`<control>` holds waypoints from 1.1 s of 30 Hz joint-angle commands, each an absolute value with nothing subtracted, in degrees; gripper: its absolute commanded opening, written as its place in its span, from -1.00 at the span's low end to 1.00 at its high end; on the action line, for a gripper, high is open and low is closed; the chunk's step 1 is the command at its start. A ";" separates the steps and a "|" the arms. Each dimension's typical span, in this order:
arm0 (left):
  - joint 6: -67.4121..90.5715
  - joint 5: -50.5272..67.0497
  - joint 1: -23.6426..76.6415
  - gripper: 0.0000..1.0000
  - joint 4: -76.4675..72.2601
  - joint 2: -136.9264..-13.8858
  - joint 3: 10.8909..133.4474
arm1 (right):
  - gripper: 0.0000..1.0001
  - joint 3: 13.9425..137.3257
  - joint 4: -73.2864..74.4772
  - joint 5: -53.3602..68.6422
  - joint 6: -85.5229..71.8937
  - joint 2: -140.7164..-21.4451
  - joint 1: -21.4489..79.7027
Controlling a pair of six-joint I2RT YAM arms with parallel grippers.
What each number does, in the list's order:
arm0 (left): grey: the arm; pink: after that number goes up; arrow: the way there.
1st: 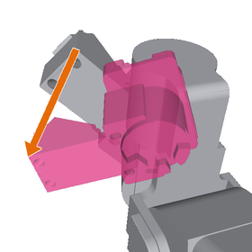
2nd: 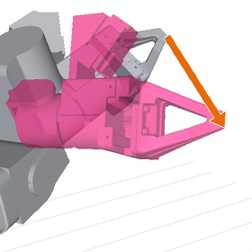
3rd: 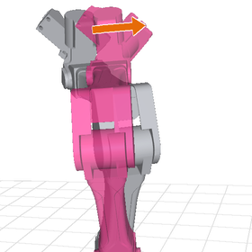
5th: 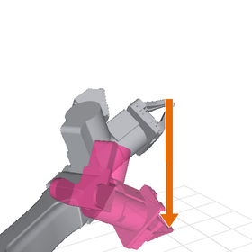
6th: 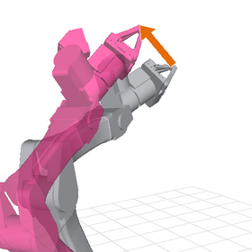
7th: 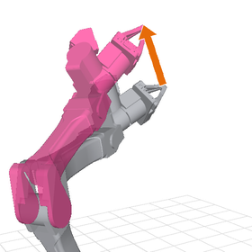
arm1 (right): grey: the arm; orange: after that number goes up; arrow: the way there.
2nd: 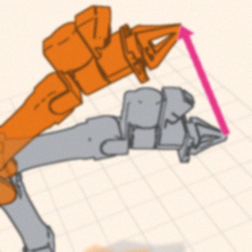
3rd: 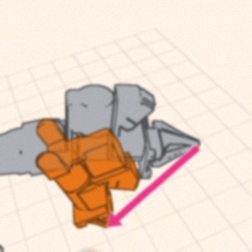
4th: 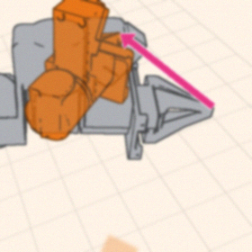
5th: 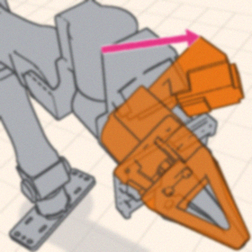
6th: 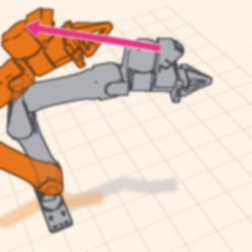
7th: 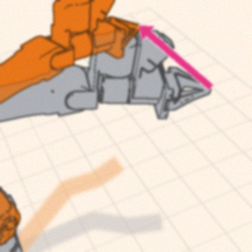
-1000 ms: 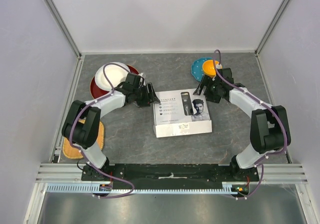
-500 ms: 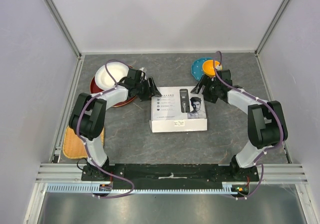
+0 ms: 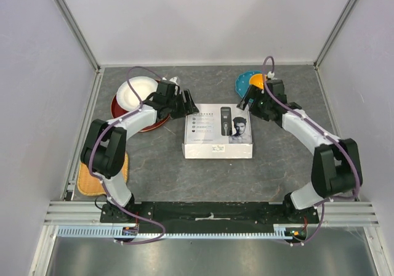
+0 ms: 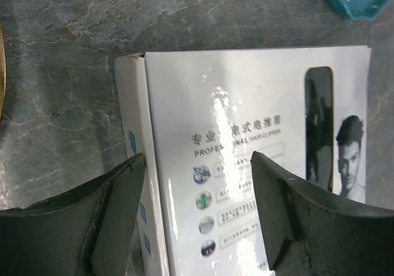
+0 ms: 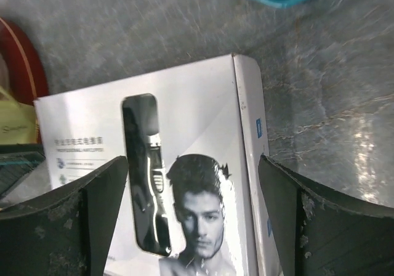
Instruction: Sort the hair-cutting tools
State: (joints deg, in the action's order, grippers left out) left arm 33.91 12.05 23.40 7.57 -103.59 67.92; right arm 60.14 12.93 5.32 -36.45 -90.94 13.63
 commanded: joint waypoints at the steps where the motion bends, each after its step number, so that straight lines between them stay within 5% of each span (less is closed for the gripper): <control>1: 31.38 11.69 23.73 0.55 5.72 -96.42 64.96 | 0.90 59.86 15.82 -1.67 -34.19 -82.19 13.71; 16: 35.16 6.42 27.86 0.47 13.62 -80.25 53.72 | 0.86 51.08 22.85 9.05 -30.59 -71.63 15.11; 33: 32.52 16.16 29.18 0.37 11.32 -83.49 48.95 | 0.86 45.53 23.55 17.30 -30.24 -75.59 17.67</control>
